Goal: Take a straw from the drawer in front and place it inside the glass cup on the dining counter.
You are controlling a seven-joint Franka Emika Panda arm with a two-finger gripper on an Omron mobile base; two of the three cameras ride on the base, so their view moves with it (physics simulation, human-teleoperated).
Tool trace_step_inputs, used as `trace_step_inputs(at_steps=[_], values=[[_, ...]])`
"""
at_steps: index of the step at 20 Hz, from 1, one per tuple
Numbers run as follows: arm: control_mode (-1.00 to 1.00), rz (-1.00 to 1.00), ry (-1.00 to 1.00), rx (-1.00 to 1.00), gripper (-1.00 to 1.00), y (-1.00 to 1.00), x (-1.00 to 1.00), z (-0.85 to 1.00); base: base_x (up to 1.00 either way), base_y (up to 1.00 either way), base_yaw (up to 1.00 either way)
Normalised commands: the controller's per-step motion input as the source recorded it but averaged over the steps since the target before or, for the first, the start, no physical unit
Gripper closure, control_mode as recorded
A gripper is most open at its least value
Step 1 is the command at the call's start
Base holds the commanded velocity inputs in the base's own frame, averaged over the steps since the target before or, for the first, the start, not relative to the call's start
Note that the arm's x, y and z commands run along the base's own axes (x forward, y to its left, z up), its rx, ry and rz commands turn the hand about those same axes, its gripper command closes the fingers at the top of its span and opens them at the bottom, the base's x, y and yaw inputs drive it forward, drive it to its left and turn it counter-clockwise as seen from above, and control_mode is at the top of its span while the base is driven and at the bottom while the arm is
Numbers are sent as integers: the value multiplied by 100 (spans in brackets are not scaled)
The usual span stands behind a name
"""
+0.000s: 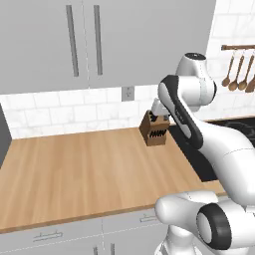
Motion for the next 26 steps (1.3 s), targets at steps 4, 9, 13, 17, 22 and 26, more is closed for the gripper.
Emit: trace_step_inputs(at_steps=[4,9,13,17,22,26], values=[[100,0,0,0,-100,0,-1,0,-42,0,0],[100,0,0,0,-100,0,0,0,-99,-21,0],[100,0,0,0,-100,0,0,0,-30,-50,25],[100,0,0,0,-100,0,0,0,13,-69,53],[100,0,0,0,-100,0,0,0,25,-60,64],[100,0,0,0,-100,0,0,0,17,-49,71]])
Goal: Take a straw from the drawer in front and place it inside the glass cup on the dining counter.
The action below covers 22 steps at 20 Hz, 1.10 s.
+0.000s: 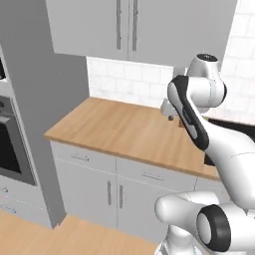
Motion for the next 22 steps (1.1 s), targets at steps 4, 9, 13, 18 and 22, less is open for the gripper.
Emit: trace_step_inputs(at_steps=[4,9,13,18,22], values=[[100,0,0,0,-100,0,0,0,2,-62,68],[100,0,0,0,-100,0,0,0,-23,-83,46],[100,0,0,0,-100,0,0,0,-37,-92,28],[100,0,0,0,-100,0,0,0,-23,-78,29],[-100,10,0,0,-100,-10,0,0,0,-46,27]])
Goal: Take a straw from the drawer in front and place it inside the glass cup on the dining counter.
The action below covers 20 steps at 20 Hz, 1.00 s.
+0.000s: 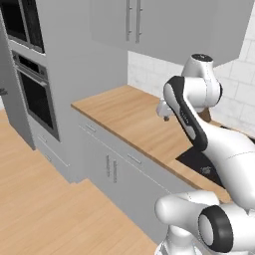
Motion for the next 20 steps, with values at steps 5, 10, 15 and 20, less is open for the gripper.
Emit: trace_step_inputs(at_steps=[5,10,15,20], values=[[-100,27,-1,-2,-100,6,10,-5,0,0,0],[-100,5,-13,-21,-100,80,9,-36,0,0,0],[-100,0,-17,-29,-100,84,23,-52,0,0,0],[-100,0,-12,-32,-100,60,37,-69,0,0,0]])
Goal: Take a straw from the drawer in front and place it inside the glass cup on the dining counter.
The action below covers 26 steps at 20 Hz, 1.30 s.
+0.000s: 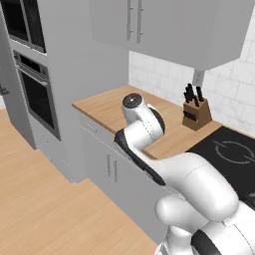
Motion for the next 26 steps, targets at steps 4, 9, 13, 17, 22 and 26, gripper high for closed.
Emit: trace_step_inputs(at_steps=[4,9,13,17,22,26], values=[[-100,0,-10,-34,-100,41,44,-76,0,0,0],[-100,0,-5,-34,-100,29,56,-75,0,0,0],[-100,-2,0,-31,-100,10,54,-73,0,0,0],[-100,-7,-1,-29,-100,18,20,-71,0,0,0],[-100,-17,-2,-27,-100,8,35,-59,0,0,0],[-100,-20,-3,-24,-100,0,58,-45,0,0,0]])
